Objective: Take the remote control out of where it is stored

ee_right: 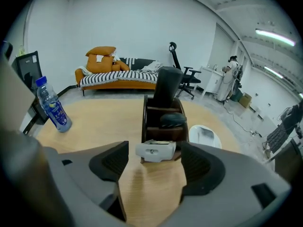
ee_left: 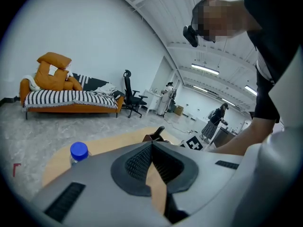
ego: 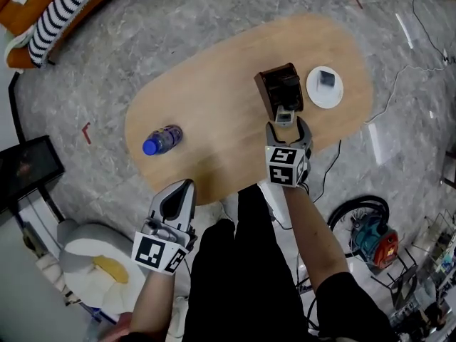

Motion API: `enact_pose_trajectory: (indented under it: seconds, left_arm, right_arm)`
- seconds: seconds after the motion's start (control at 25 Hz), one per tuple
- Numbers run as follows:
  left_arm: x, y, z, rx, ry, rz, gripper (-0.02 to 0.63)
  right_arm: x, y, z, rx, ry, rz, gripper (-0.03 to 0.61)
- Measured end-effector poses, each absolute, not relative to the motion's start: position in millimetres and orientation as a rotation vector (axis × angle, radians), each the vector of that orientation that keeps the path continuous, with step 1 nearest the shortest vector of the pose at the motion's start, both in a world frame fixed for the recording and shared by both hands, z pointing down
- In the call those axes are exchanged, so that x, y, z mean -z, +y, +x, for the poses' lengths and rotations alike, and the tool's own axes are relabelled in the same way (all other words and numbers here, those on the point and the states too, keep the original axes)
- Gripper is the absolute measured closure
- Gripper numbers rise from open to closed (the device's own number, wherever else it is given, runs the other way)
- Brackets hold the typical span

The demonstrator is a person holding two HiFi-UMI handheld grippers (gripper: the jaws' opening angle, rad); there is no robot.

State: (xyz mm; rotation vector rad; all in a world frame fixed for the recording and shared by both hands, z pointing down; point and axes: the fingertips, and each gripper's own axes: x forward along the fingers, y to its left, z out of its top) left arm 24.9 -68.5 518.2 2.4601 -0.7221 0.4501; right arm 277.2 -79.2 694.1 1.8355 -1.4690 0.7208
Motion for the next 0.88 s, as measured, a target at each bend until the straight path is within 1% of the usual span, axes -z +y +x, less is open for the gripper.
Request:
enact_pose_trajectory:
  seconds: [0.28, 0.44, 0.48, 0.56, 0.76, 0.88]
  left_arm:
    - [-536, -65, 6, -0.485, -0.735, 2.408, 0.606]
    - [-540, -64, 8, -0.477, -0.747, 2.382, 0.606]
    - [-541, -64, 10, -0.478, -0.743, 2.382, 0.606]
    - [-543, -62, 12, -0.478, -0.735, 2.38, 0.606]
    - [-542, -55, 17, -0.456, -0.723, 2.362, 0.606]
    - [-539, -49, 24, -0.43, -0.706, 2.353, 0.606]
  right_arm:
    - [-711, -87, 279, -0.722, -1.433, 1.831, 0.249]
    - [-716, -87, 289, -0.743, -1.419, 1.842, 0.25]
    - [-715, -87, 290, -0.746, -1.423, 1.839, 0.253]
    - [-714, -85, 291, -0.744, -1.43, 1.829, 0.295]
    - [-702, -79, 295, -0.748, -1.432, 1.851, 0.314]
    - [-689, -73, 295, -0.73, -1.453, 1.865, 0.314]
